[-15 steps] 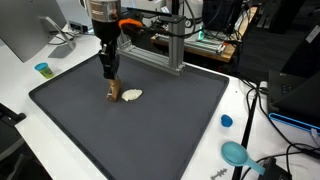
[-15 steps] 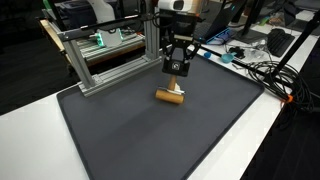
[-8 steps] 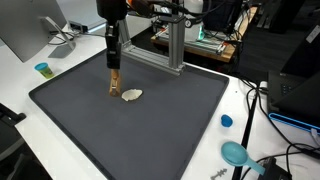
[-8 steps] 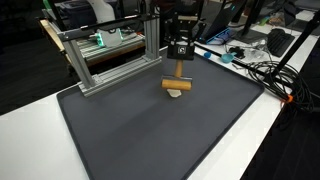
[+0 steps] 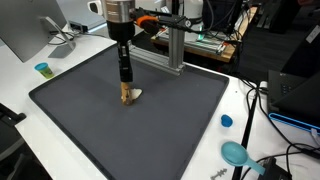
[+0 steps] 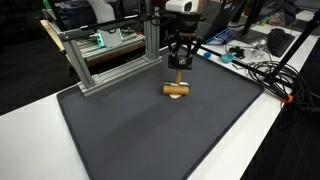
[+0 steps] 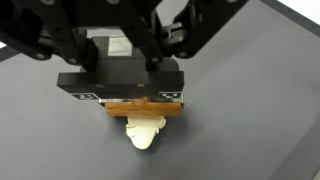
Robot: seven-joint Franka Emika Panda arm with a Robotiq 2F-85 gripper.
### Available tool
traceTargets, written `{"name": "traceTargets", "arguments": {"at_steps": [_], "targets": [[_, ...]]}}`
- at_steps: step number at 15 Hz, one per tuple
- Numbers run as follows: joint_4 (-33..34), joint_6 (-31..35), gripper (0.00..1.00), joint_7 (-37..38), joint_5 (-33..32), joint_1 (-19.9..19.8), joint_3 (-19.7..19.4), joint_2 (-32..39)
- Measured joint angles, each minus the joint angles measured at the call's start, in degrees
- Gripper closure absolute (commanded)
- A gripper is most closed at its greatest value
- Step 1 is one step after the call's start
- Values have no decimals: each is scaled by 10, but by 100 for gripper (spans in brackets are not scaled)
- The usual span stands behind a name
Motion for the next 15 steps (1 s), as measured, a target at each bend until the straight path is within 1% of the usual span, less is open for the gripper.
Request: {"name": "traceTargets", "arguments": {"at_steps": [5,8,11,15], "targets": [[7,-8,79,-188,97,-38,13,1],[13,-28,79,-275,139,-49,17,1],[24,-69,79,-315,158,-51,19,1],[31,-134,79,-315,164,-43,24,10]]}}
